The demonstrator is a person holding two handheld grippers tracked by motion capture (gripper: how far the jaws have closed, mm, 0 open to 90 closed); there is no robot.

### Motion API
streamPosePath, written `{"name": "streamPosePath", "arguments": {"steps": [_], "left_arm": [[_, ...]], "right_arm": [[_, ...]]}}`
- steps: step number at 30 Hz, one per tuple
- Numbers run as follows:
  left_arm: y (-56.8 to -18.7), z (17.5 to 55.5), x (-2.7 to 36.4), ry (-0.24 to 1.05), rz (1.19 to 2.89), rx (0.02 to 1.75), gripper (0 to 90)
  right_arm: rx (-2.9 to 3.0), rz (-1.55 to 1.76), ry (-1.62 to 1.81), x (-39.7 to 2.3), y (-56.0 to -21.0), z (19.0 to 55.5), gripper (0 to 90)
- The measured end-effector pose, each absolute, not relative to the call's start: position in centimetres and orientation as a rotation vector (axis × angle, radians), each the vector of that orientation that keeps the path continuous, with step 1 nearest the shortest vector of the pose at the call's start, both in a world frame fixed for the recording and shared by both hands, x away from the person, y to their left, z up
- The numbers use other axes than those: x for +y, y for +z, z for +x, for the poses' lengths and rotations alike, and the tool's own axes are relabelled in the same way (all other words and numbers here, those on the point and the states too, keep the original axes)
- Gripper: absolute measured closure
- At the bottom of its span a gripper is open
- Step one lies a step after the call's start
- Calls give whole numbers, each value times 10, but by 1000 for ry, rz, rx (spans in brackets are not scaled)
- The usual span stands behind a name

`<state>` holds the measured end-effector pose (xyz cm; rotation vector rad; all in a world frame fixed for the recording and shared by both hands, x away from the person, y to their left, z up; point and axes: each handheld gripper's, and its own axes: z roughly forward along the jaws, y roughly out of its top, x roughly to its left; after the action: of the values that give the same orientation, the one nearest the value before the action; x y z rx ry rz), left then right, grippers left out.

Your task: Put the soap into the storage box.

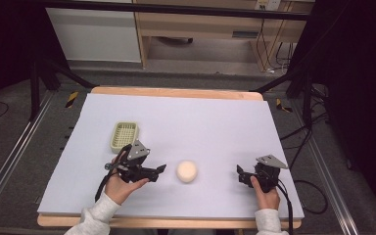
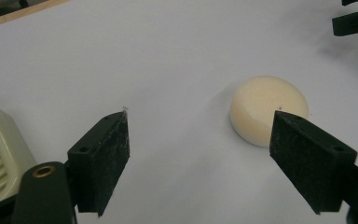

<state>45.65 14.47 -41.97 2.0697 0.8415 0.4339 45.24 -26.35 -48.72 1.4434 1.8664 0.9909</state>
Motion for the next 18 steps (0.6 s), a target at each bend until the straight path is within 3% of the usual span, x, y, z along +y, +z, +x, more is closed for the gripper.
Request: {"name": "streamPosePath", "arguments": {"steps": [18], "left_arm": [[-417, 458, 116, 406, 2096, 793, 197]], "right_arm": [[1866, 1449, 996, -264, -487, 452, 40]]}}
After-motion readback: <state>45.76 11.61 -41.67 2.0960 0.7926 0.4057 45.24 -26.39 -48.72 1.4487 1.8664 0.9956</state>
